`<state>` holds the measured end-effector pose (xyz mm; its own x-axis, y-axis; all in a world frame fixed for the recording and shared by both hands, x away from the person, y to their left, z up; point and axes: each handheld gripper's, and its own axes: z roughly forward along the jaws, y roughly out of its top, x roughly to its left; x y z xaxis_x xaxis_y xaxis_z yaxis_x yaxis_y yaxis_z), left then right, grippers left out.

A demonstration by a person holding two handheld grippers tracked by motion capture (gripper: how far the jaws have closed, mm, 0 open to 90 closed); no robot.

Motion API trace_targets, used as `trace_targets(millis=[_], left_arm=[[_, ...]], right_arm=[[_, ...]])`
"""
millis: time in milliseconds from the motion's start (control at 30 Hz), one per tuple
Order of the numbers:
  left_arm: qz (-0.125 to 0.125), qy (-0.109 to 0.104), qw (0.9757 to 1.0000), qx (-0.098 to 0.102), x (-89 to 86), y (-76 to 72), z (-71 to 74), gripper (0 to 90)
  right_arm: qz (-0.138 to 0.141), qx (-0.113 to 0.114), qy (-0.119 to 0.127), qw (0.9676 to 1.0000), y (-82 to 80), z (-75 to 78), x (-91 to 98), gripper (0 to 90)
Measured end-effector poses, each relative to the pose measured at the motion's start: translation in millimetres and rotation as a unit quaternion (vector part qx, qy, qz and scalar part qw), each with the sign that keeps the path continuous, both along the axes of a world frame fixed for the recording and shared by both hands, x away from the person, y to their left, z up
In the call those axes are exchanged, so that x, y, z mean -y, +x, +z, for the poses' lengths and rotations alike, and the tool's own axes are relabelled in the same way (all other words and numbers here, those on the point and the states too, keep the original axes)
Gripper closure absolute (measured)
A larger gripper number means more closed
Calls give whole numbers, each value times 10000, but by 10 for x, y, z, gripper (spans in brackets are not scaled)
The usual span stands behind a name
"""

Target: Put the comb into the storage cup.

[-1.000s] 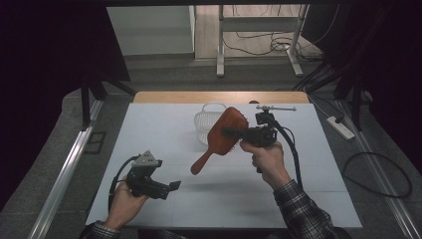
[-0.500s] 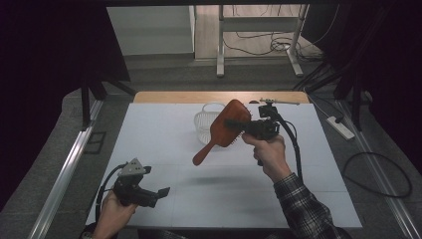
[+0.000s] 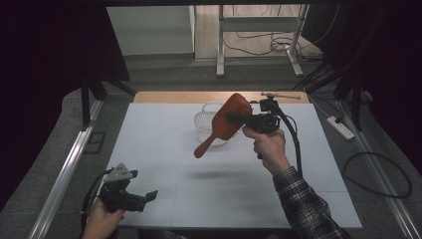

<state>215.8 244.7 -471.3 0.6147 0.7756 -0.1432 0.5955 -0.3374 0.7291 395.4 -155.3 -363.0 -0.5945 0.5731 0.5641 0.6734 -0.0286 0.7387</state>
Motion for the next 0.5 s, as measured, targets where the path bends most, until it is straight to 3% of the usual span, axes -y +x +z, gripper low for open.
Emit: trace_targets(millis=[100, 367, 500], left_arm=[[55, -90, 9999, 17, -38, -29, 4, 0], [56, 225, 9997, -3, -45, -70, 15, 0], [42, 237, 9997, 7, -42, -78, 14, 0]], right_arm=[[-30, -13, 13, 10000, 32, 1, -3, 579], [-132, 39, -17, 9999, 117, 49, -3, 578], [-202, 88, -26, 9998, 167, 95, 3, 578]])
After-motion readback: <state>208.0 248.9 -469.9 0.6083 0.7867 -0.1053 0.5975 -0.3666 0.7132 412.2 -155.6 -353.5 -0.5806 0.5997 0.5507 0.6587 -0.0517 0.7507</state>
